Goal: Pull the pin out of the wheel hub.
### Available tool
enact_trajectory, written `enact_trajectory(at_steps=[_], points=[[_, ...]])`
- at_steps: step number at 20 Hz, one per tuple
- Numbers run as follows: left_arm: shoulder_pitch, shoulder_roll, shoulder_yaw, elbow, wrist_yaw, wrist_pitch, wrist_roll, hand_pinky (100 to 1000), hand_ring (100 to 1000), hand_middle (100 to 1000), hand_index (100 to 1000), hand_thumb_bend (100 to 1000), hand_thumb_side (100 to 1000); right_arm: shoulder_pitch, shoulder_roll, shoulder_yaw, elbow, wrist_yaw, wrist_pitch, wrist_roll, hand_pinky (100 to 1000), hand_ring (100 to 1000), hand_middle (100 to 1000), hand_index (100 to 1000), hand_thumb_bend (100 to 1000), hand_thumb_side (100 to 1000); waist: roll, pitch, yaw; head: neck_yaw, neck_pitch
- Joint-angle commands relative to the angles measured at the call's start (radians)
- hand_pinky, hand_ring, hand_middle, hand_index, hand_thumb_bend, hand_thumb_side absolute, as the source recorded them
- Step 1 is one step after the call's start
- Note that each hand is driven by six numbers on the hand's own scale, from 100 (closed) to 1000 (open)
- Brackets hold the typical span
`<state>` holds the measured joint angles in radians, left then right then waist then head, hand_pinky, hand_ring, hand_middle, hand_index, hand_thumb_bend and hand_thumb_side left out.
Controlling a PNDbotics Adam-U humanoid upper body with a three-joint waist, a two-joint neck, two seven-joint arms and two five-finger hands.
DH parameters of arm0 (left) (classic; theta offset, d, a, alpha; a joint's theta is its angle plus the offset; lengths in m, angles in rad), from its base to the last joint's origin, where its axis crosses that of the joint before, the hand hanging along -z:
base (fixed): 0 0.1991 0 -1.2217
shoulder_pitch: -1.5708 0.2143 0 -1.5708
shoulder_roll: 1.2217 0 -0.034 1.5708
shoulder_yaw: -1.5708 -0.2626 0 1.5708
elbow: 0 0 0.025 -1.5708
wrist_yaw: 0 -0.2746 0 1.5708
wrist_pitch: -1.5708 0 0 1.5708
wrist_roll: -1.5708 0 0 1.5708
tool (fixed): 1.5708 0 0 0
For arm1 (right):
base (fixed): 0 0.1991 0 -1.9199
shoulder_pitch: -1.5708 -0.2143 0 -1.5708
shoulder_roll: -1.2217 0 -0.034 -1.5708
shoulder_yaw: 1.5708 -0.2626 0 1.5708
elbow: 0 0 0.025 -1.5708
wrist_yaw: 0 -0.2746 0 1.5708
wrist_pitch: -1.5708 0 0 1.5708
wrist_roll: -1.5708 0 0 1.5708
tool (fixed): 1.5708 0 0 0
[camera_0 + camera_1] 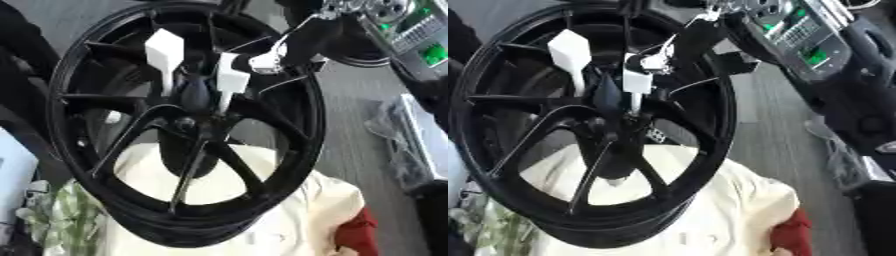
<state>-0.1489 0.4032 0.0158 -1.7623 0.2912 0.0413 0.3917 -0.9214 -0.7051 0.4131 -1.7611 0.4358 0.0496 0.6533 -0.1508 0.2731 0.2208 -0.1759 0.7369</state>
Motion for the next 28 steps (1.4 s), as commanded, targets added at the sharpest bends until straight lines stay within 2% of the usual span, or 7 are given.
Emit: enact_trajectory(at_steps=[1,5,13,21,28], points=[[-0.003,0.015,0.008,-0.009,-0.001,-0.001,0.002,827,761,707,745,357,658,-0.007,-0.012,0.015,0.016,-0.024,0.030,0.024,887,796,722,846,340,638,0.006,-0.019,0.001,0.002,0.001],[-0.004,0.014,0.007,-0.008,-0.001,-0.002,0.000,828,761,707,745,356,659,-0.014,-0.009,0.015,0.011,-0.030,0.058,0.073,884,801,727,840,362,601,0.006,-0.018,0.002,-0.001,-0.001],[-0.005,0.014,0.009,-0.007,-0.002,-0.002,0.001,828,761,706,745,354,661,-0.007,0.003,0.033,0.029,0.013,0.027,0.114,883,808,736,838,388,596,0.001,-0.010,0.006,-0.002,-0.001],[-0.005,0.011,0.007,-0.007,-0.002,-0.001,-0.002,829,762,705,745,353,664,-0.010,0.008,0.015,0.024,0.055,0.017,0.075,880,814,744,854,406,560,0.001,-0.006,0.006,-0.003,-0.002],[-0.005,0.010,0.007,-0.006,-0.002,-0.001,-0.002,830,762,703,744,353,665,0.005,0.010,0.025,0.035,0.075,0.011,0.077,872,803,729,853,399,542,0.000,-0.002,0.010,-0.006,-0.003]])
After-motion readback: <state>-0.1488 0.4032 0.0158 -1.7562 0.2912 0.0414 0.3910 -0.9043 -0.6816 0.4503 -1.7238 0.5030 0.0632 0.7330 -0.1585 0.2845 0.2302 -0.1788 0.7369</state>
